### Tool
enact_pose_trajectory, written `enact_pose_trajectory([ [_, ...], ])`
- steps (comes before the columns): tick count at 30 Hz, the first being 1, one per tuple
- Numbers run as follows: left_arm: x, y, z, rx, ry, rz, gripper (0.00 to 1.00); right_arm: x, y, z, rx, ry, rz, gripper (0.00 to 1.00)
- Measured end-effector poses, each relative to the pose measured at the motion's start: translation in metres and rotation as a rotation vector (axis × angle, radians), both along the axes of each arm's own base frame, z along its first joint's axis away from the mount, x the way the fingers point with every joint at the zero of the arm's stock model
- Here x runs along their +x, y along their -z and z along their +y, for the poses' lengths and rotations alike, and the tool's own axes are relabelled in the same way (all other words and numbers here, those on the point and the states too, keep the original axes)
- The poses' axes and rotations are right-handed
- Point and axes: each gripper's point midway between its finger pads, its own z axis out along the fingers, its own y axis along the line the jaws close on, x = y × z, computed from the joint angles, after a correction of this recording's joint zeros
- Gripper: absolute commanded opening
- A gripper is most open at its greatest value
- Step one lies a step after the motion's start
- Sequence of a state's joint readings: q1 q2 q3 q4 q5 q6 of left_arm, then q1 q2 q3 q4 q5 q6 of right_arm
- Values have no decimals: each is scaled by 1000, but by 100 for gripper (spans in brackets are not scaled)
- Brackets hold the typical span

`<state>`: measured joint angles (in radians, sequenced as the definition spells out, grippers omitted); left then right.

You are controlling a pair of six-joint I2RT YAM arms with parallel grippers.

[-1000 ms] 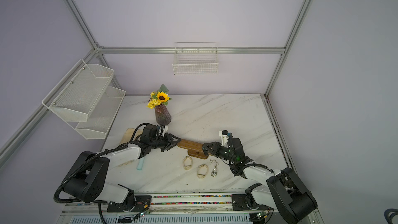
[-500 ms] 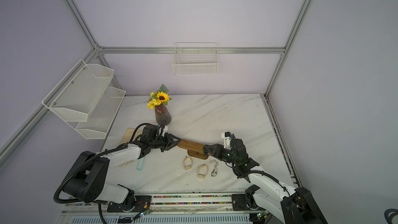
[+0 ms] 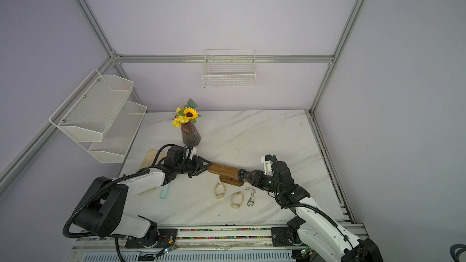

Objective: Place watch on stand
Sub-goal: Place the watch on the stand, then move the stand to the center of the board.

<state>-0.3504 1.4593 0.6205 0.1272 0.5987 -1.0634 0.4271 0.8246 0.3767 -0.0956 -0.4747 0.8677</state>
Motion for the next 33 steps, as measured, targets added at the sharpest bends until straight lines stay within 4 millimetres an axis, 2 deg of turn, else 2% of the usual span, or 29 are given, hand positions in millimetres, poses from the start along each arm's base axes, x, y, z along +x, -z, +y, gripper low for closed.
enact_pose_trajectory([
  [5,-4,1,2,11,-4,20,49,-4,6,-6,-33,5,29,28],
  [9,-8,-5,6,23,-14,16,50,-9,17,-9,-68,-4,62,23],
  [13,-10,-14,8,25,-20,-3,51,-15,22,-12,-105,-20,86,22],
  [17,-12,-12,11,43,-25,4,61,-24,10,-17,-124,-27,64,39],
  [20,-13,-10,13,64,-23,11,70,-32,3,-20,-105,-30,43,46],
  [22,-8,-12,12,71,-19,6,76,-38,6,-19,-83,-35,48,47],
  [26,14,-19,3,82,2,-18,91,-52,30,-19,-49,-44,114,51],
  [28,25,-21,0,87,11,-29,92,-56,38,-19,-44,-45,142,51],
  [33,40,-20,-7,91,29,-36,91,-55,42,-16,-19,-48,147,50],
])
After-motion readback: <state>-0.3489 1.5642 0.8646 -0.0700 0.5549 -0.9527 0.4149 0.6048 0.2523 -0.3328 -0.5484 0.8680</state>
